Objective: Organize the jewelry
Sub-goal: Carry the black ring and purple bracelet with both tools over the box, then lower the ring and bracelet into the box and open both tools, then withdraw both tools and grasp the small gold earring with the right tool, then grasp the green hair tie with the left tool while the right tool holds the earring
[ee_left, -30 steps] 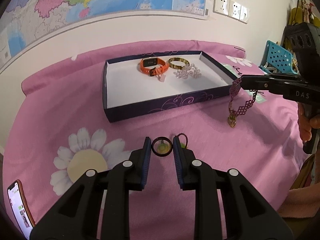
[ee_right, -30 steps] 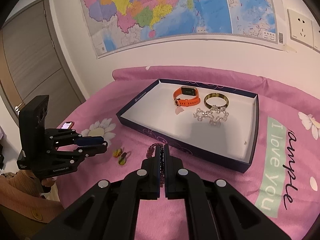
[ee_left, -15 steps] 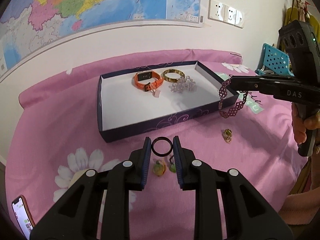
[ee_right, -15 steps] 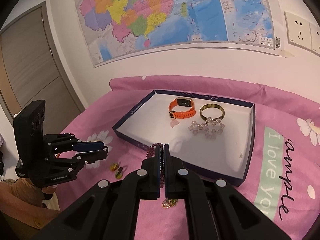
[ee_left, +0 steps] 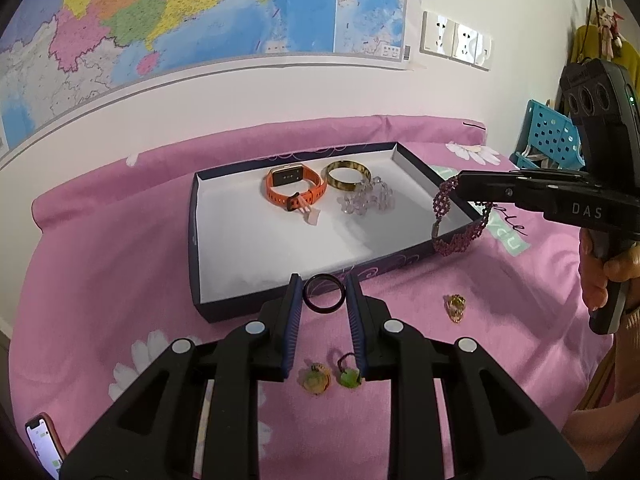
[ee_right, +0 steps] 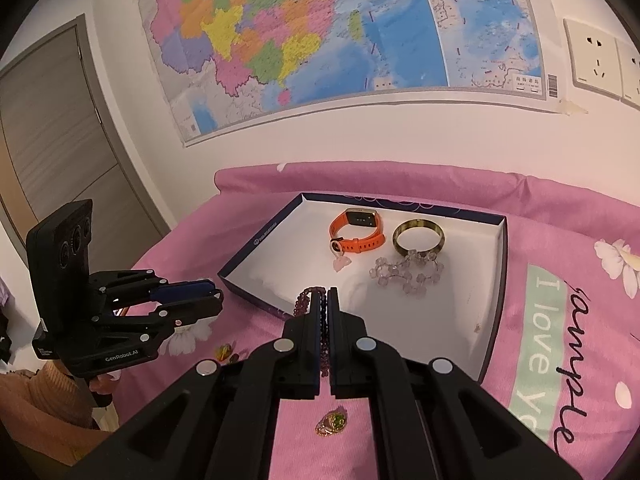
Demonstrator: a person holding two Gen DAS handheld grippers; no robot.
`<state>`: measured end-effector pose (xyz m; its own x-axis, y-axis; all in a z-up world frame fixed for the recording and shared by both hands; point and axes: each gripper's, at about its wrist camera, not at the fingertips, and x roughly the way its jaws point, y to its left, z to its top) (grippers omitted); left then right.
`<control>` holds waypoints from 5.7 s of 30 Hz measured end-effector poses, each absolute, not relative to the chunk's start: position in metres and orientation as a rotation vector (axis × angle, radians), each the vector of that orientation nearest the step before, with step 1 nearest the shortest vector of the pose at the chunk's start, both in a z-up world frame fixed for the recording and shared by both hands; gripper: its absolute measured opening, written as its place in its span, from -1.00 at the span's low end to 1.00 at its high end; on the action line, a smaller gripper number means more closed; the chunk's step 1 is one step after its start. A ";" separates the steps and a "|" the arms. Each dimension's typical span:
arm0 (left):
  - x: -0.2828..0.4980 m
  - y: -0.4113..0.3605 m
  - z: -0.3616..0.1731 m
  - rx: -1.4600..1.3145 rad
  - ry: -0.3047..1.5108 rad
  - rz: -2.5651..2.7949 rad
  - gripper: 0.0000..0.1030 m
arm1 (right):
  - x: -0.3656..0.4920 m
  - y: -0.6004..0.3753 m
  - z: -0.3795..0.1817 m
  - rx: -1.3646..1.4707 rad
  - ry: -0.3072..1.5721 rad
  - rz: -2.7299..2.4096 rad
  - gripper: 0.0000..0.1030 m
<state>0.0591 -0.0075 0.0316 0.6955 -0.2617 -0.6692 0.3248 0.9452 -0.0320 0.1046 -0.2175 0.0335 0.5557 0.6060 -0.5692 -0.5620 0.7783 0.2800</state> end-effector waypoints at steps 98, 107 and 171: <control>0.171 -0.033 -0.014 0.068 0.887 -0.269 -0.56 | 0.218 -0.217 -0.024 0.203 0.860 0.557 -0.95; 0.176 -0.034 -0.018 0.074 0.901 -0.268 -0.56 | 0.214 -0.217 -0.021 0.185 0.846 0.538 -0.90; 0.016 -0.009 -0.010 0.088 0.825 -0.376 -0.17 | 0.065 -0.234 -0.029 0.151 0.870 0.737 -0.92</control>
